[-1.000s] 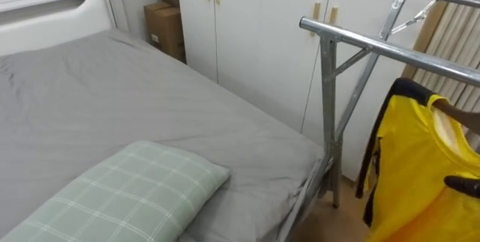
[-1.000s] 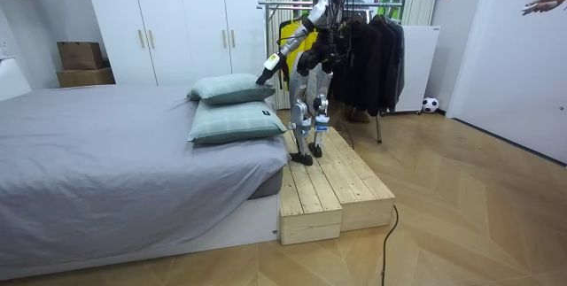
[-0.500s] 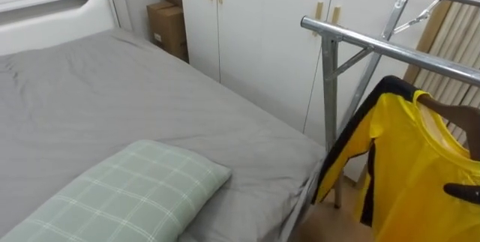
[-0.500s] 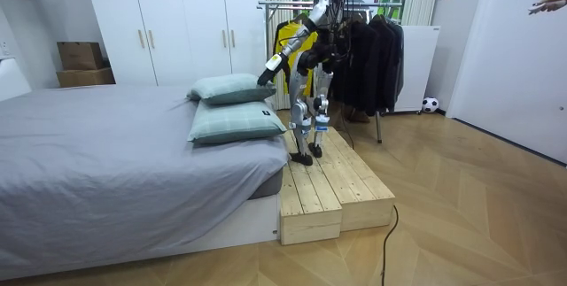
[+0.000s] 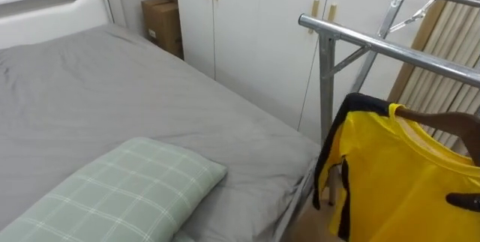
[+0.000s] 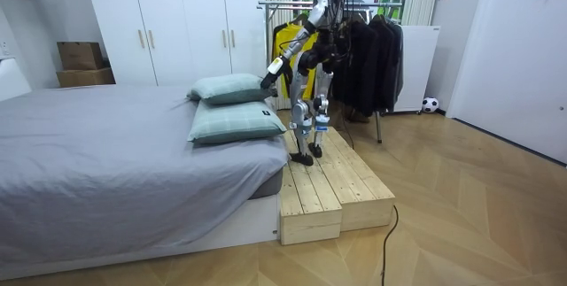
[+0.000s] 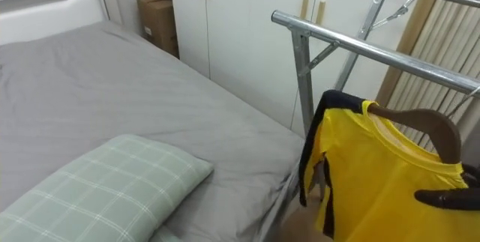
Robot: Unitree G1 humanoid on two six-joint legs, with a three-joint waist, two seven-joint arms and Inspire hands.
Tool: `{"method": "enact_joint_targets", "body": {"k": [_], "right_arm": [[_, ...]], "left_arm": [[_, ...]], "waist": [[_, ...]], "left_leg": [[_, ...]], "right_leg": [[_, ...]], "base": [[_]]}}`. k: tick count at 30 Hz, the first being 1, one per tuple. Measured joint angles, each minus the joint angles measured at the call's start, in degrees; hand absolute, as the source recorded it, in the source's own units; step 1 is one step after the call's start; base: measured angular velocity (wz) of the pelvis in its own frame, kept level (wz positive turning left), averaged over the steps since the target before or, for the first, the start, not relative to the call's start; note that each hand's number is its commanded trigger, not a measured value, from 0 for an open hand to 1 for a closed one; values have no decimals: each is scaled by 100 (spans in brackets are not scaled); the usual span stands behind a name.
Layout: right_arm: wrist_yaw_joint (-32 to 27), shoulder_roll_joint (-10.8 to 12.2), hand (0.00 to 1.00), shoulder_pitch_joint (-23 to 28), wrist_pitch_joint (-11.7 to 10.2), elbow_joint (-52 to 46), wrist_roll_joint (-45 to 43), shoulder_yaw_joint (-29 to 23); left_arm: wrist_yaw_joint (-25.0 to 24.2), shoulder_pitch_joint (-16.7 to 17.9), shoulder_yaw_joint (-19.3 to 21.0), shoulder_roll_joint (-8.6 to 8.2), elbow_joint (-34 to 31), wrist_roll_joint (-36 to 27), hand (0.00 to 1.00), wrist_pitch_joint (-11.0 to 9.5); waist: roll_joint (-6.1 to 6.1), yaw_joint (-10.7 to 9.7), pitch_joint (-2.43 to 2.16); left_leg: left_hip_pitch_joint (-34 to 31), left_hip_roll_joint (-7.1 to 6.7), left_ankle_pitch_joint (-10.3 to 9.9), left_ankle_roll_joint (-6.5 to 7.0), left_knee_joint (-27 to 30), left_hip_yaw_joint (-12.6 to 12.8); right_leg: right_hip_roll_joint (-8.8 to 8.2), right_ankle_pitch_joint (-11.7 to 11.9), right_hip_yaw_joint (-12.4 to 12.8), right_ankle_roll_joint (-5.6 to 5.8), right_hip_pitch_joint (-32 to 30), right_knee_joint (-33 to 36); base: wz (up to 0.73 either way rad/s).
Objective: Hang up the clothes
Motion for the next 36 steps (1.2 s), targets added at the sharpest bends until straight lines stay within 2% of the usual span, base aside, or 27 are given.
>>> {"method": "enact_joint_targets", "body": {"k": [3, 5, 8, 13, 19, 21, 23, 24, 25, 26, 27, 29, 30, 31, 33, 36], "right_arm": [[0, 0, 0, 0, -6, -157, -336, -1], [-4, -1, 0, -94, -12, -244, -635, -7], [-114, -16, 0, -328, -43, -353, -1207, -9], [-456, -17, 0, -536, -98, -662, -1509, -9], [-844, -21, 0, -604, -101, -1271, -1888, -55], [-979, -20, 0, -613, -151, -1547, -2155, -58], [-1166, -9, 0, -626, -225, -1671, -2317, -52], [-1223, -10, 0, -625, -223, -1702, -2358, -52], [-1241, -10, 0, -625, -222, -1719, -2397, -52], [-1278, -10, 0, -625, -222, -1727, -2488, -50], [-1307, -11, 0, -625, -216, -1729, -2562, -50], [-1370, -12, 0, -625, -209, -1727, -2603, -39], [-1389, -11, 0, -621, -207, -1726, -2637, -34], [-1427, -11, 0, -618, -207, -1721, -2717, -35], [-1555, -11, 0, -572, -208, -1719, -2956, -42], [-1788, -11, 0, -421, -210, -1736, -3206, -65]], "left_arm": [[-49, -82, 28, -6, 0, -4, 0, 0], [-50, -142, 71, -19, 20, -11, 0, -2], [-33, -272, 140, -20, 122, -40, 0, -18], [-4, -285, 171, -28, 178, -213, 0, -94], [82, -295, 174, -74, 318, -505, 0, -153], [91, -302, 169, -91, 324, -513, 0, -154], [91, -342, 169, -100, 328, -577, 0, -154], [87, -347, 175, -119, 347, -620, 0, -155], [73, -350, 187, -144, 377, -619, 0, -160], [41, -372, 262, -214, 476, -620, 0, -172], [19, -395, 291, -234, 579, -618, 0, -199], [-50, -443, 288, -232, 729, -620, 0, -218], [-68, -472, 287, -232, 780, -626, 0, -219], [-99, -548, 281, -231, 890, -627, 0, -220], [-199, -682, 281, -209, 1088, -626, 0, -260], [-299, -707, 251, -144, 1143, -775, 0, -290]], "waist": [[-2, -27, -9], [-39, -46, 7], [-56, -95, -22], [-107, -180, -41], [-49, -375, -73], [-14, -452, -95], [1, -489, -103], [28, -487, -115], [63, -488, -129], [122, -496, -138], [132, -557, -136], [141, -630, -131], [150, -635, -124], [176, -650, -105], [199, -694, -89], [161, -748, -67]], "left_leg": [[6, 8, 5, -7, -26, 58], [7, 29, 7, -6, -26, 163], [53, -14, 20, 10, -58, 162], [156, -8, 20, 5, -253, 155], [157, -12, 10, -1, -247, 144], [134, -16, 3, -2, -275, 182], [71, -5, 6, 3, -300, 361], [51, 6, 15, 19, -336, 488], [30, 10, 16, 20, -331, 507], [-1, 37, 38, 51, -326, 521], [-9, 25, 32, 71, -301, 583], [-20, -11, -17, 156, -211, 638], [-23, -11, -29, 176, -196, 657], [-37, -10, -54, 222, -153, 705], [-62, -40, -159, 426, -93, 777], [-101, -123, -225, 548, 6, 793]], "right_leg": [[-10, 0, -40, 0, 0, 2], [-21, 0, -62, 0, -15, 1], [-48, 19, -56, -10, -106, 3], [-47, 65, -58, -46, -205, 19], [-48, 115, -41, 16, -251, 19], [-49, 114, 61, 160, -296, 45], [-49, 150, 202, 287, -393, 63], [-49, 190, 291, 406, -456, 76], [-45, 227, 350, 524, -501, 106], [-9, 292, 698, 719, -586, 193], [20, 333, 998, 703, -650, 248], [-18, 393, 1030, 641, -668, 254], [-28, 420, 1021, 656, -662, 247], [-40, 469, 1025, 718, -648, 227], [-98, 524, 1043, 813, -658, 228], [-176, 577, 1064, 767, -650, 224]], "base": [[5], [4], [2], [2], [-1], [-10], [-26], [-33], [-37], [-29], [-21], [-12], [-17], [-9], [-3], [4]]}}
